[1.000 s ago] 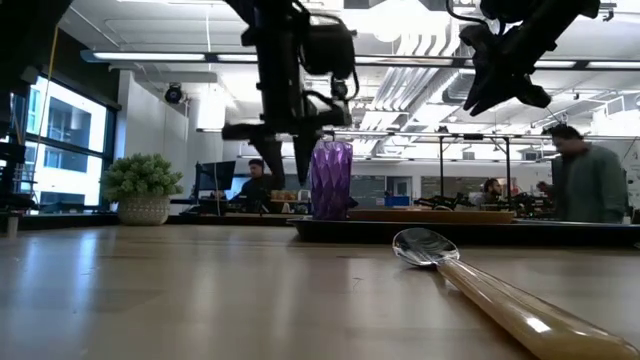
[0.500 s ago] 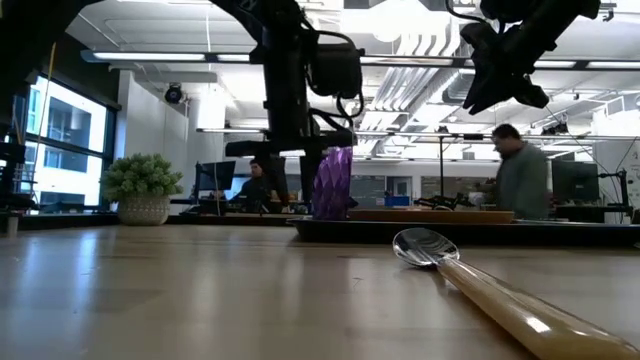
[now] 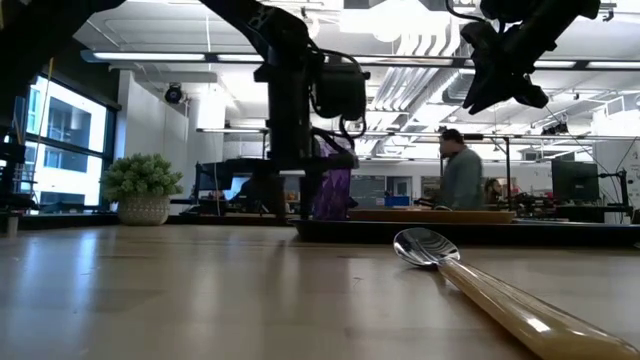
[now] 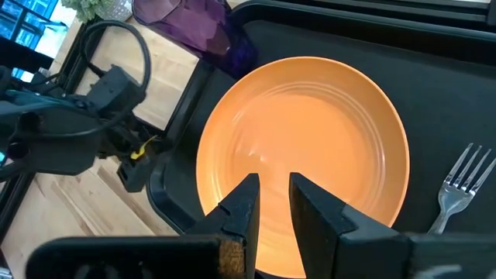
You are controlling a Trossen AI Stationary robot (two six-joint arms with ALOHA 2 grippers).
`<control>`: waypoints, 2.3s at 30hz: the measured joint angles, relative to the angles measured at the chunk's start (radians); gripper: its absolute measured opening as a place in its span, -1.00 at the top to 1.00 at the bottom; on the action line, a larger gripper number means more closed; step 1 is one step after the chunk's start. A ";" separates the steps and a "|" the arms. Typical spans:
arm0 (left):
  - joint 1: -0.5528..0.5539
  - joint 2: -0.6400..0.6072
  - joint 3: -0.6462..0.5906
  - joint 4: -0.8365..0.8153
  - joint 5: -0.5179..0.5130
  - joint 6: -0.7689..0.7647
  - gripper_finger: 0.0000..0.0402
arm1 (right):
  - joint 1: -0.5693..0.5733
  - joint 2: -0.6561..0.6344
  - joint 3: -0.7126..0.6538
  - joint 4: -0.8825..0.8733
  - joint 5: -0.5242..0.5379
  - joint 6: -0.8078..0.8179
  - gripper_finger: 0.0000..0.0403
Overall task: Pick and place plate/cup/fork/spoon on tray
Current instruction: Adjust the black serving tray to the top center of the table
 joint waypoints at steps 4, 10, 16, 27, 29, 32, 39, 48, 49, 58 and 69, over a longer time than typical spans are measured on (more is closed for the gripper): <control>0.000 0.006 0.001 0.002 0.001 0.006 0.35 | 0.000 0.000 0.000 0.000 -0.001 -0.006 0.68; 0.009 0.011 0.000 0.002 0.010 0.016 0.35 | 0.000 0.000 0.000 0.000 -0.002 -0.006 0.68; 0.012 0.011 0.000 0.006 0.018 0.016 0.46 | 0.000 0.000 0.000 0.000 -0.008 -0.008 0.68; 0.011 0.008 0.001 0.013 0.026 -0.023 0.73 | 0.000 0.000 0.000 0.000 -0.032 -0.027 0.68; 0.011 0.008 0.001 0.013 0.035 -0.028 0.72 | 0.000 0.000 0.000 0.000 -0.032 -0.032 0.68; 0.008 0.008 0.001 0.012 0.037 -0.029 0.73 | 0.000 0.000 0.000 0.000 -0.032 -0.035 0.68; 0.005 0.008 0.002 -0.014 0.049 -0.047 0.74 | 0.000 0.000 0.000 0.000 -0.037 -0.050 0.68; 0.005 0.004 -0.017 -0.014 0.061 -0.052 0.74 | 0.000 0.000 0.000 0.000 -0.058 -0.050 0.68; 0.005 0.000 -0.030 -0.009 0.066 -0.052 0.74 | 0.000 0.000 0.000 0.000 -0.058 -0.050 0.68; 0.003 -0.003 -0.062 -0.008 0.081 -0.049 0.74 | 0.000 0.000 0.000 0.000 -0.058 -0.050 0.68; 0.024 -0.002 -0.063 -0.018 0.093 -0.020 0.75 | 0.000 0.000 0.000 0.000 -0.058 -0.047 0.68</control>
